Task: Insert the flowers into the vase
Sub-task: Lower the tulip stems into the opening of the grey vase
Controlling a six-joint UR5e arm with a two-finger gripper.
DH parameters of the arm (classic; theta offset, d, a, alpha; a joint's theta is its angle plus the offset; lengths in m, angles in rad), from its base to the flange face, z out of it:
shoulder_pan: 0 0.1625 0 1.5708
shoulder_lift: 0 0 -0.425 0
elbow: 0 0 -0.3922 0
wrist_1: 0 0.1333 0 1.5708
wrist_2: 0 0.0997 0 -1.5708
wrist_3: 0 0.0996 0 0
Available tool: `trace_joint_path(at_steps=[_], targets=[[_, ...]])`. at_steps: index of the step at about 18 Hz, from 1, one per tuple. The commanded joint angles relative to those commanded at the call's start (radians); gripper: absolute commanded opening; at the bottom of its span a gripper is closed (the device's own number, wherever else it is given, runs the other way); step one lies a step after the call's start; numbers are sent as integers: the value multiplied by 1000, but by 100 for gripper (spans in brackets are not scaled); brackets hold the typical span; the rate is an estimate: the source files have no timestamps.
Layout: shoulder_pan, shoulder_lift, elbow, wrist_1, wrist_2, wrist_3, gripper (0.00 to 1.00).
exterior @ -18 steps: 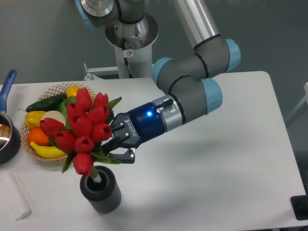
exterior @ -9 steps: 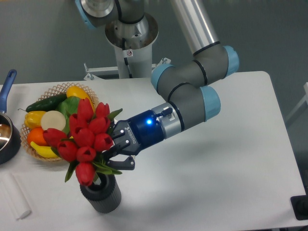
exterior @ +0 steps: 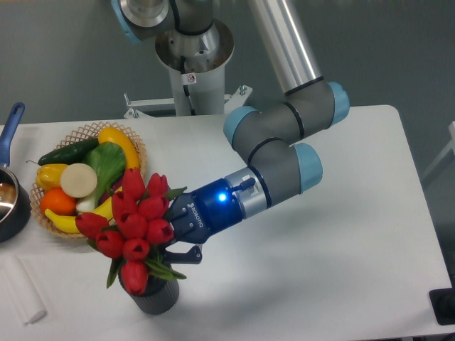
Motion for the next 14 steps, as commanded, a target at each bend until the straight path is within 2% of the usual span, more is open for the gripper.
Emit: trace_joint_path(at_steps=[4,14], targets=[[-6,0,-40,0,3,48,22],[-12,-14,-51,2,72,51,23]])
